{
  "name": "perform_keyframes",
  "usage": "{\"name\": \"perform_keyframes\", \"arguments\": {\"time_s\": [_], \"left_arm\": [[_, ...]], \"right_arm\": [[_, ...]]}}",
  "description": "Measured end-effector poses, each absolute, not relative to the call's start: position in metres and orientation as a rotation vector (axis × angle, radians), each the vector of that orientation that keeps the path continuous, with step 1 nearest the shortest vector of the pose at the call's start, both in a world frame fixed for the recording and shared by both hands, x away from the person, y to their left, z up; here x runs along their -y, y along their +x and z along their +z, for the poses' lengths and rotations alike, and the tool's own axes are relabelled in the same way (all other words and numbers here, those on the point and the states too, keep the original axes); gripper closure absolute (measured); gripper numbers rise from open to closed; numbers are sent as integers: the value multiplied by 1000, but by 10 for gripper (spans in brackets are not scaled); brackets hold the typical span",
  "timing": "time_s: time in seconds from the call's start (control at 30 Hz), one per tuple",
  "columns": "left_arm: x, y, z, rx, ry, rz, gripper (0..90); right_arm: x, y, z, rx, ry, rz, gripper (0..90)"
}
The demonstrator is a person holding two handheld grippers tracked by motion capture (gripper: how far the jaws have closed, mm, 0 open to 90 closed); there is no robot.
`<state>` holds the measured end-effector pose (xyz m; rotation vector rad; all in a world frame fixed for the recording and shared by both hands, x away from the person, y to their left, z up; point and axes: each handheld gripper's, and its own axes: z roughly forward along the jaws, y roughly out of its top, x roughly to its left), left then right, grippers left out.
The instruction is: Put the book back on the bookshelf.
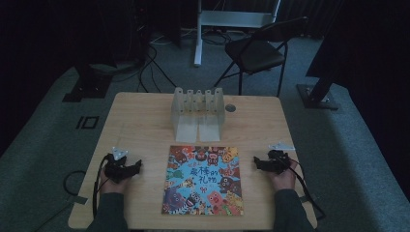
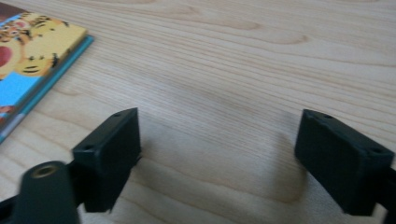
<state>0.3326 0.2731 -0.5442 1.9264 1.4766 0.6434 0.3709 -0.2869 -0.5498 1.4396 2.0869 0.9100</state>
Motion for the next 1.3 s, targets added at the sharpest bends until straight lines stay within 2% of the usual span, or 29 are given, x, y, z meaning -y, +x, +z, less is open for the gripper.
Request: {"name": "perform_keyframes", "arguments": {"time_s": [0.47,0.57,0.63,1.13,1.3], "left_arm": [[-273,332,-544,-1476,1925,643,286],[-273,332,-544,-1476,1926,643,286],[-273,332,-544,-1476,1926,643,286],[-273,332,-544,-1487,1925,648,268],[-272,331,-544,-1475,1929,647,302]], "right_arm": [[286,371,-550,-2085,1439,912,171],[286,368,-548,-2085,1421,919,296],[284,366,-547,-2089,1397,916,321],[252,361,-520,-2138,1266,958,313],[237,364,-516,-2178,1208,954,304]]}}
